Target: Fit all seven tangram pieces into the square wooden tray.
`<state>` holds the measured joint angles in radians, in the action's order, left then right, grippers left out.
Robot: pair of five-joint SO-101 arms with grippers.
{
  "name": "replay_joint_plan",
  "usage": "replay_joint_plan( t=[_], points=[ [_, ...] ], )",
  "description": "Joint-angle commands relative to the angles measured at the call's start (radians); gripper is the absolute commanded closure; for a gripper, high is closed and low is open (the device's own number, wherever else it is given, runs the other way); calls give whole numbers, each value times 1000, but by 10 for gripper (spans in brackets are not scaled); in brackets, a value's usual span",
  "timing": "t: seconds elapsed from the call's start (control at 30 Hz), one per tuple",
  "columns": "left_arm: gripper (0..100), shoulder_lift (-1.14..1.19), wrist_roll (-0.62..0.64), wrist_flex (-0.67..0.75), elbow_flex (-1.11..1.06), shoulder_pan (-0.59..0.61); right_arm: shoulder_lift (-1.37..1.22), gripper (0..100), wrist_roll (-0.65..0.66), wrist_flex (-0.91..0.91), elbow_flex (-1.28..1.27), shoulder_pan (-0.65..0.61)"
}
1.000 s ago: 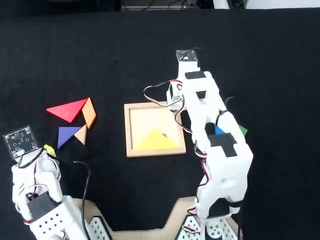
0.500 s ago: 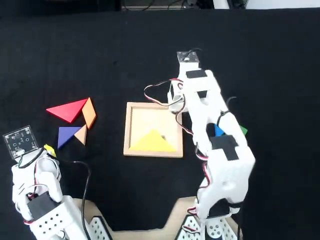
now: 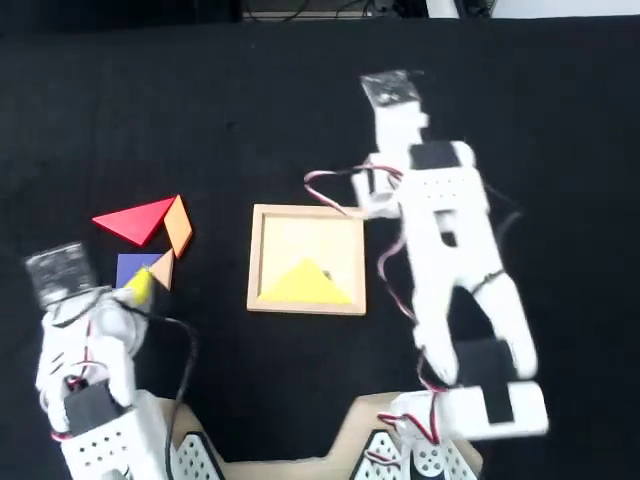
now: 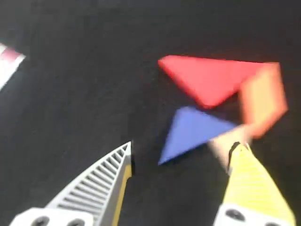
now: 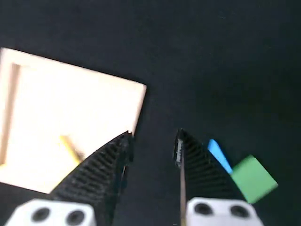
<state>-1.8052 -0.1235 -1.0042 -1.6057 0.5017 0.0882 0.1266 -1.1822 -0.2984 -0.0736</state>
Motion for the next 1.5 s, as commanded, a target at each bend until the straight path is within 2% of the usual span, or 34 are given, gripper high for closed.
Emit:
replay_joint_plan(
  t=[0.0, 0.1, 0.2, 0.4, 0.5, 0.57, 0.67, 0.77, 0.9, 1.03, 1.1, 1.2, 1.33, 1.47],
  points=[
    [700, 9, -118, -103, 260, -278, 151, 851, 26, 68, -145, 74],
    [726, 92, -121, -149, 414, -397, 283, 851, 20, 123, -314, 80],
    [754, 269, -115, -155, 544, -444, 450, 851, 18, 250, -493, 74],
    [793, 672, -118, -114, 722, -418, 796, 851, 18, 546, -885, -34],
    [790, 824, -127, -91, 766, -400, 914, 851, 25, 545, -963, -83],
    [790, 911, -218, -83, 797, -387, 958, 851, 23, 480, -960, -81],
    [791, 1016, -519, -55, 837, -358, 967, 851, 18, 473, -967, -83],
    [790, 1108, -701, 2, 872, -286, 938, 851, 18, 474, -963, -83],
    [789, 1254, -856, 98, 914, -203, 874, 851, 23, 535, -967, -83],
    [784, 1402, -890, 239, 964, -156, 769, 851, 26, 605, -963, -83],
    [744, 1487, -953, 278, 1000, -143, 705, 851, 28, 654, -958, -81],
    [717, 1622, -1043, 226, 1095, -147, 598, 851, 40, 709, -924, -41],
    [713, 1791, -1194, 43, 1294, -150, 441, 851, 31, 727, -825, 55],
    [713, 1970, -1250, -75, 1511, -153, 292, 851, 15, 726, -739, 72]
  ],
)
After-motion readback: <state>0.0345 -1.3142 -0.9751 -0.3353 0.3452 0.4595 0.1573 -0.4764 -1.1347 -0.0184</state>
